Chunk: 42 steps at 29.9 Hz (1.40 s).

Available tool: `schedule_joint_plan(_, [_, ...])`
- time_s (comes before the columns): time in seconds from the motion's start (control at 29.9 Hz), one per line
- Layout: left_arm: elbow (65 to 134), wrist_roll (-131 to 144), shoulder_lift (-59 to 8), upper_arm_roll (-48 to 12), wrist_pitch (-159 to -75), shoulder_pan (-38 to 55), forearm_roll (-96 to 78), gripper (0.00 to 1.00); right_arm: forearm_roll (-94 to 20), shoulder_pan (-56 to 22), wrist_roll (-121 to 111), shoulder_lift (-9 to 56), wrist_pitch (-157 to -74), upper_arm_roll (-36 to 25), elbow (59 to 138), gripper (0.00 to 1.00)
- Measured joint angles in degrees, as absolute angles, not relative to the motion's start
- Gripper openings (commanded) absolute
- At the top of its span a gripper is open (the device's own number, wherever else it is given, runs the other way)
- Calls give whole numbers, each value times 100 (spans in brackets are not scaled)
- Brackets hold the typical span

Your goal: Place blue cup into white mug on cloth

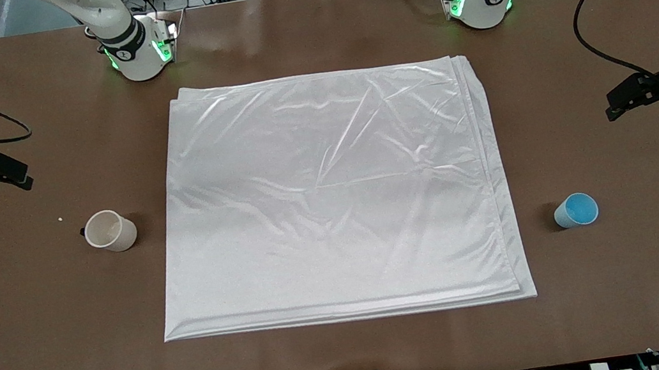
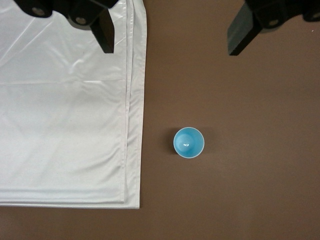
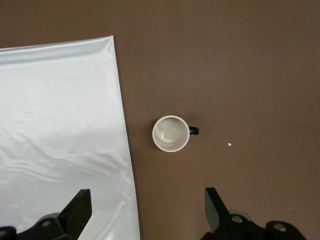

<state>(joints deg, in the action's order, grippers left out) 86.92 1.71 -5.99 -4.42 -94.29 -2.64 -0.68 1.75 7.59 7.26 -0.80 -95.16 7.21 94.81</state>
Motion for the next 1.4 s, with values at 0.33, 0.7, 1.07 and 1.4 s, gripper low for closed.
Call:
schedule_joint_plan(0.33, [8692,147,-599,-443,-9424,-264,-68,100,175,760,723,-80,-9516,721,9481,100])
schedule_joint_plan(0.7, [8703,142,-607,-438,-9394,-283,-68,100,175,764,714,-79,-9497,712,9481,100])
schedule_joint_plan(1.07, [8743,-183,-892,-381,-9420,-486,-6,100,175,768,300,-77,-9462,709,9531,100])
schedule_joint_plan(1.4, [8746,-815,-1369,-355,-9788,-815,-6,100,175,789,-1015,-47,-9476,700,9857,100])
